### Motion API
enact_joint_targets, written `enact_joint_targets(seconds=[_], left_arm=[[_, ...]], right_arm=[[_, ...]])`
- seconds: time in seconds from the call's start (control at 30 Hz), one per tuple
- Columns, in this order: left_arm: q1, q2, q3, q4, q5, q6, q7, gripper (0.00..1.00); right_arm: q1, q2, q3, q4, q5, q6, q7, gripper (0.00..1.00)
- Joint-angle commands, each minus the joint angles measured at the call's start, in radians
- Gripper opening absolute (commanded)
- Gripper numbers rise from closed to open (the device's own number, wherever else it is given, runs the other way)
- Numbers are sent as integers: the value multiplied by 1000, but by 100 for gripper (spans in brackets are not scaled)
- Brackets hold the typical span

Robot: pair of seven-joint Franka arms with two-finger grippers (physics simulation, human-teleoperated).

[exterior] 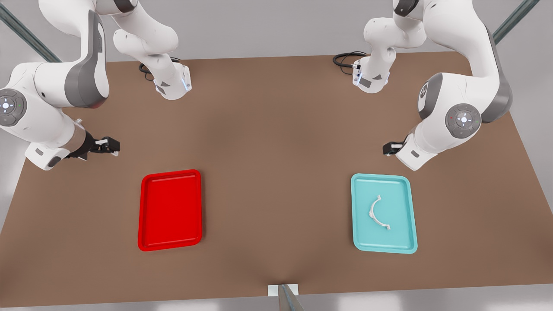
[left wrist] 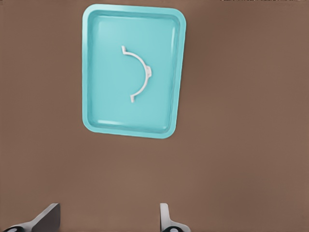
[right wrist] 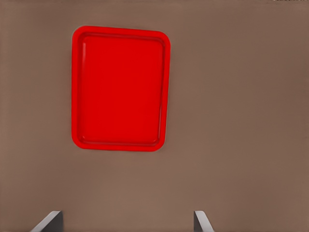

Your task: Take the drainage pipe clamp from the left arm, pass it to the right arm, and place it in the plate on the right side

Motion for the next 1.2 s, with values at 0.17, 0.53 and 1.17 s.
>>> enact_joint_targets(seconds=[0.17,0.53,1.17], left_arm=[[-36,194,90,42,5,201,-81,100],[10,476,144,-7,-99,683,-507,100],[8,653,141,89,-91,743,-1003,100]], right_arm=[[-3,-2,-3,2,-5,9,-42,100],[-26,10,-23,7,-6,18,-55,100],[-26,10,-23,-5,-5,10,-55,100]])
